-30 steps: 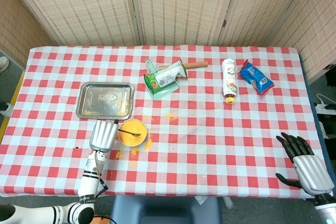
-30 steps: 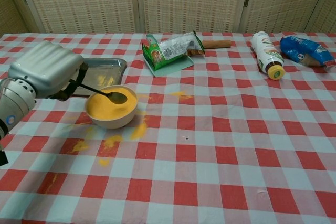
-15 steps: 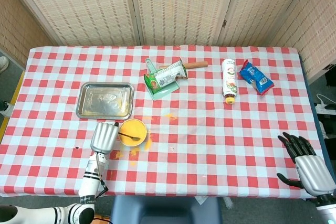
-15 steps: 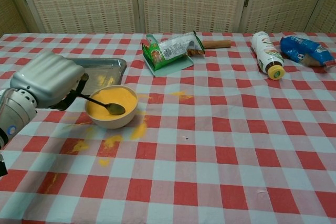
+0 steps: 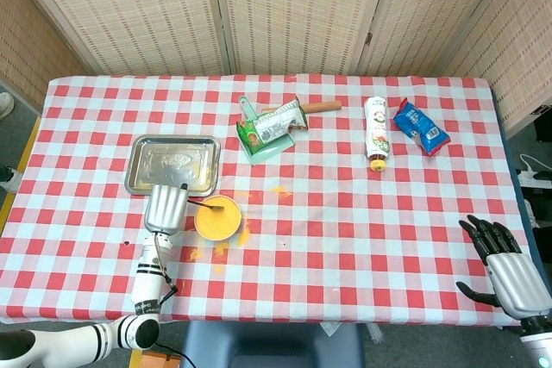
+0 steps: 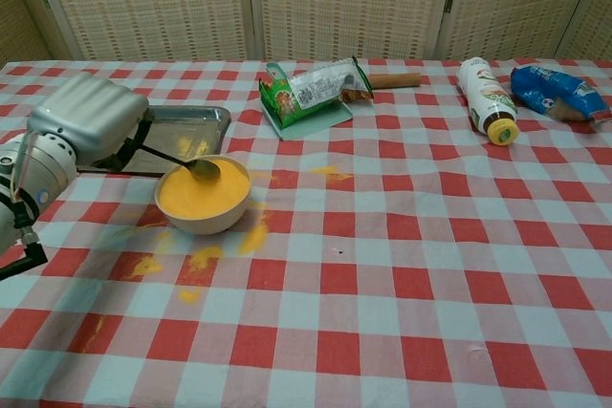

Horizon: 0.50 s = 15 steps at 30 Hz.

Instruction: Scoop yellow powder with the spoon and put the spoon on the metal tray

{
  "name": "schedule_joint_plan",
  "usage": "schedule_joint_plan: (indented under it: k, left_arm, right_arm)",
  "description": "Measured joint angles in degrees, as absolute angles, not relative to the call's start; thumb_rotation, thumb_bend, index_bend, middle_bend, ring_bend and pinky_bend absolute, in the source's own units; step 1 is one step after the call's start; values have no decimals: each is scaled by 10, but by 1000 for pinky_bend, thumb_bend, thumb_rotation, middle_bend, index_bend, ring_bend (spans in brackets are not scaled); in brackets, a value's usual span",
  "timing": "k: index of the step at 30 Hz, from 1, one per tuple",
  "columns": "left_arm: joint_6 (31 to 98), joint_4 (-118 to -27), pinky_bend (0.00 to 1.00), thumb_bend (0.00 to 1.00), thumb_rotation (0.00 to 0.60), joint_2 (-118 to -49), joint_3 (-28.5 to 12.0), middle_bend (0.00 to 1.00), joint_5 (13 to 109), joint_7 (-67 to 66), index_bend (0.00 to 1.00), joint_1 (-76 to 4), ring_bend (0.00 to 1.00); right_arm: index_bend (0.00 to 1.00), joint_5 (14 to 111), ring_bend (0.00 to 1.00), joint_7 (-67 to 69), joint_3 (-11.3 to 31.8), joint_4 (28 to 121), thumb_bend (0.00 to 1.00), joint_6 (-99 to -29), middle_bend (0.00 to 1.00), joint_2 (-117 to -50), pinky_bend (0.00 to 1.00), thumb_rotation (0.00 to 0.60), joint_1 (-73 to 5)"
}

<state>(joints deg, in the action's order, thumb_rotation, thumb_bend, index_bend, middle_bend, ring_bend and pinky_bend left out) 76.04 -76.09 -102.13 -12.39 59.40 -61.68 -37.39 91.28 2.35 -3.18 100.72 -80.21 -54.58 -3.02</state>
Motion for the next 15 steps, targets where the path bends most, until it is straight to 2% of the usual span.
schedule_joint_plan:
  k: [15]
  left_arm:
    - [760,-927,1000,789,600,-956,-128,1000,535,-624,970,-360,1000]
  right_arm:
    - [0,926,0,26,-38,1009,111,-805,0,-545,0,600,-29]
